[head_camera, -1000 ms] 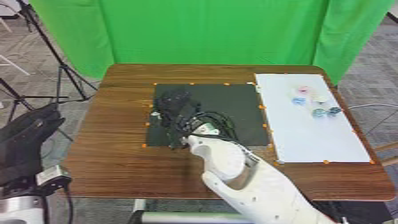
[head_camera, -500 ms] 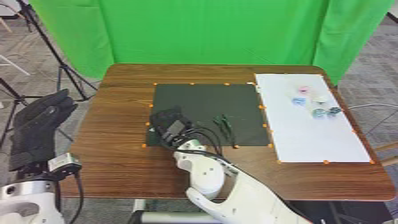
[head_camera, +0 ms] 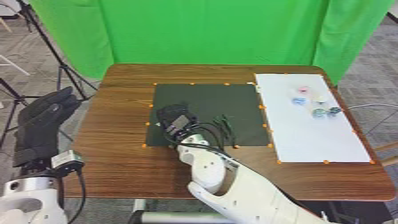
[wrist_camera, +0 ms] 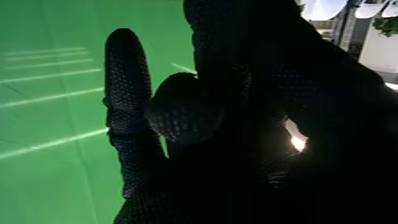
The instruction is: Arrange flowers
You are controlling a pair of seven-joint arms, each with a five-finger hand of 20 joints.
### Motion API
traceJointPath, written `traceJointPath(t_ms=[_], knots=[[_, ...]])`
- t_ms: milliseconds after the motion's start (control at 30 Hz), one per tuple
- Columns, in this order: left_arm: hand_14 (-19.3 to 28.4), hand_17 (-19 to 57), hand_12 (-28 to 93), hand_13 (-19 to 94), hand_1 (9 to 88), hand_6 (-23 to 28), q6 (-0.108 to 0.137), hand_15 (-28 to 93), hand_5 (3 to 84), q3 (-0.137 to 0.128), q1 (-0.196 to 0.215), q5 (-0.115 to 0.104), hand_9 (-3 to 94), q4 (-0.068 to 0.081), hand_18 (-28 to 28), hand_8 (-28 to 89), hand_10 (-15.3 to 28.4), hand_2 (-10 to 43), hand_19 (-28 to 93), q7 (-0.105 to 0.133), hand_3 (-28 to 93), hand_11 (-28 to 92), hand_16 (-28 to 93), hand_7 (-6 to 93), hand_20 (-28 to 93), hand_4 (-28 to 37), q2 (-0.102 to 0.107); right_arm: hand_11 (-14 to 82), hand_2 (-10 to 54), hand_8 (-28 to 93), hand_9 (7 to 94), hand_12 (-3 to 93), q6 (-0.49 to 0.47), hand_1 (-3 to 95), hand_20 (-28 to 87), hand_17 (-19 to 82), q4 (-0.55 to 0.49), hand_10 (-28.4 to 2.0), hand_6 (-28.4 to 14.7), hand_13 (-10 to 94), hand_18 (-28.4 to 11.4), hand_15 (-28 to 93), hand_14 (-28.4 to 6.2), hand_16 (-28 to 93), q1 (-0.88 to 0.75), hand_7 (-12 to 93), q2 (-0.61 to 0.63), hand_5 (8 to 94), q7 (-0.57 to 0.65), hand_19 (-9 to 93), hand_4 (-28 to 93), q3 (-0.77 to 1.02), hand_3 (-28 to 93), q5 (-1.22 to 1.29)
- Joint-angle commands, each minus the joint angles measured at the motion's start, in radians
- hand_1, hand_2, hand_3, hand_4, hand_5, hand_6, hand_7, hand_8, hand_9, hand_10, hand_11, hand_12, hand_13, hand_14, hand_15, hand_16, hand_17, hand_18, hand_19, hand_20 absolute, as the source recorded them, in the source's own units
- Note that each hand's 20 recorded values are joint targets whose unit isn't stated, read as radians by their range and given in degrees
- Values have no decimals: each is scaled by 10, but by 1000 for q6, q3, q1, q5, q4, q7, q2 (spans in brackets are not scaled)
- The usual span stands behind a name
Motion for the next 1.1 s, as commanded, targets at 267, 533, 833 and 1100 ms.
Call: traceJointPath(t_ms=[267, 533, 833, 1100], knots=[[241, -118, 99, 196, 279, 116, -11, 648, 416, 18, -21, 12, 321, 9, 208, -125, 193, 26, 552, -13, 819, 437, -165, 232, 90, -174, -7, 346, -95, 31, 802, 328, -46, 469, -40, 303, -36, -107, -30, 773, -214, 797, -82, 221, -9, 262, -19, 777, -9, 865, -277, -4, 743, -8], [242, -118, 100, 196, 284, 116, -10, 648, 416, 19, -23, 18, 322, 8, 206, -125, 193, 24, 550, -18, 818, 437, -165, 233, 90, -168, -12, 418, -95, -7, 730, 276, -160, 409, 12, 270, -61, -141, -45, 727, -240, 813, -101, 213, -84, 248, -63, 731, -81, 834, -269, 83, 777, -67], [241, -118, 99, 196, 288, 115, -16, 648, 415, 7, -7, 23, 322, 5, 206, -127, 193, 21, 549, -23, 817, 438, -165, 234, 90, -160, -21, 460, -95, -130, 683, 236, -210, 377, 71, 240, -67, -168, -55, 688, -259, 825, -113, 202, -71, 248, -52, 701, -52, 798, -264, 71, 803, -43], [240, -118, 99, 197, 289, 115, -15, 649, 415, 1, 1, 27, 322, 0, 205, -126, 193, 18, 548, -27, 819, 439, -165, 235, 91, -156, -23, 465, -95, -124, 637, 235, -283, 365, 92, 208, -85, -188, -79, 649, -281, 837, -131, 201, -66, 224, -58, 672, -47, 776, -260, 82, 802, -34]])
